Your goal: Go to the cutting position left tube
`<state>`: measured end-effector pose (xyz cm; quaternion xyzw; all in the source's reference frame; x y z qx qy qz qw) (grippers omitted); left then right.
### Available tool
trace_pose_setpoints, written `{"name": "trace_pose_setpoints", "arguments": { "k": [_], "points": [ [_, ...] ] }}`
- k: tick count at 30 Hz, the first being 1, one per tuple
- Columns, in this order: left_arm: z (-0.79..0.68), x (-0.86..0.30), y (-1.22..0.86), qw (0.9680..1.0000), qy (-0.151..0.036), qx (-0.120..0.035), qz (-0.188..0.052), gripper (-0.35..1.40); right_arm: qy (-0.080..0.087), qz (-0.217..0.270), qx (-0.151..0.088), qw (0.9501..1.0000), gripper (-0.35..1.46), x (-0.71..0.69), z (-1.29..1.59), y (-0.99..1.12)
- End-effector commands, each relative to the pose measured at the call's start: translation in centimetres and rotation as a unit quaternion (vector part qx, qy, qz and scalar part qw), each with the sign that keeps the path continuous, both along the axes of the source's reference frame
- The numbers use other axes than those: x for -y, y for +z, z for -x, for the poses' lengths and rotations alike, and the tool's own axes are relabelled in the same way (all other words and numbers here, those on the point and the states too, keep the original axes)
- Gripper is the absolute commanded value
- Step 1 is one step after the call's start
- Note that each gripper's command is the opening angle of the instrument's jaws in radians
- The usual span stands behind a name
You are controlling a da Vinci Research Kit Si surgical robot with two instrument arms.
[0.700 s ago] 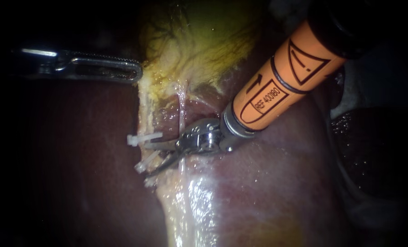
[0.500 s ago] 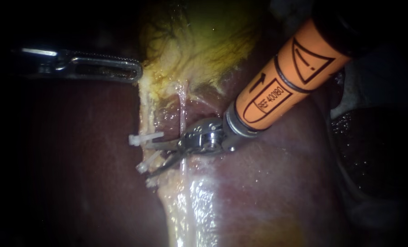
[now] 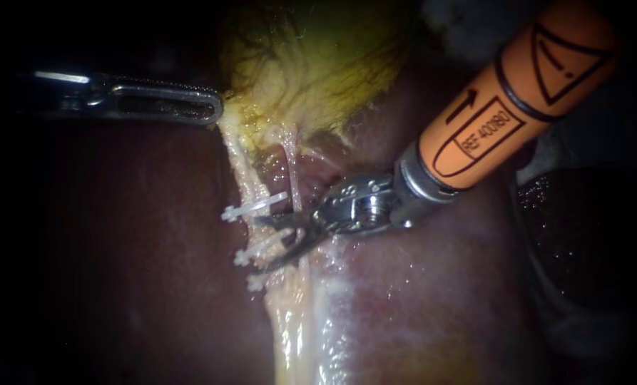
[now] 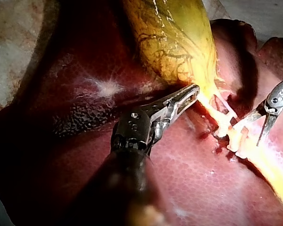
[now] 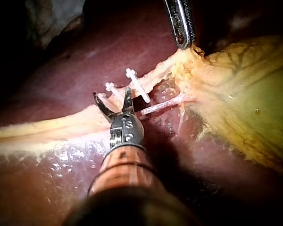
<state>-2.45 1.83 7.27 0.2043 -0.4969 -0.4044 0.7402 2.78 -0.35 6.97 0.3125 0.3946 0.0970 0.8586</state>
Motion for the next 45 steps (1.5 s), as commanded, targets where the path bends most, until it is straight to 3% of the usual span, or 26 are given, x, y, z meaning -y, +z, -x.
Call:
{"name": "trace_pose_setpoints", "arguments": {
  "k": [1,11,23,33,37,45],
  "points": [
    [0.00,0.00,0.00,1.0000,0.000,0.000,0.000,-0.35,0.000,0.000,0.000,1.0000,1.07,-0.01,0.02,-0.02],
    [0.00,-0.01,0.01,1.0000,0.001,0.000,0.000,-0.35,0.002,0.001,-0.001,1.0000,1.07,-0.07,0.26,-0.11],
    [0.00,0.00,0.01,1.0000,0.000,0.000,0.000,-0.35,0.009,0.000,-0.009,0.9999,1.07,-0.10,0.32,-0.09],
    [0.00,0.00,0.01,1.0000,0.001,0.000,0.000,-0.35,0.024,-0.022,-0.023,0.9992,1.07,-0.18,0.34,0.15],
    [0.00,0.00,0.01,1.0000,0.001,0.000,0.000,-0.35,0.015,-0.062,-0.033,0.9974,1.07,-0.20,0.34,0.28],
    [-0.01,0.00,0.01,1.0000,0.001,0.000,0.000,-0.35,0.019,-0.113,-0.038,0.9927,1.07,-0.19,0.36,0.56]
  ]
}}
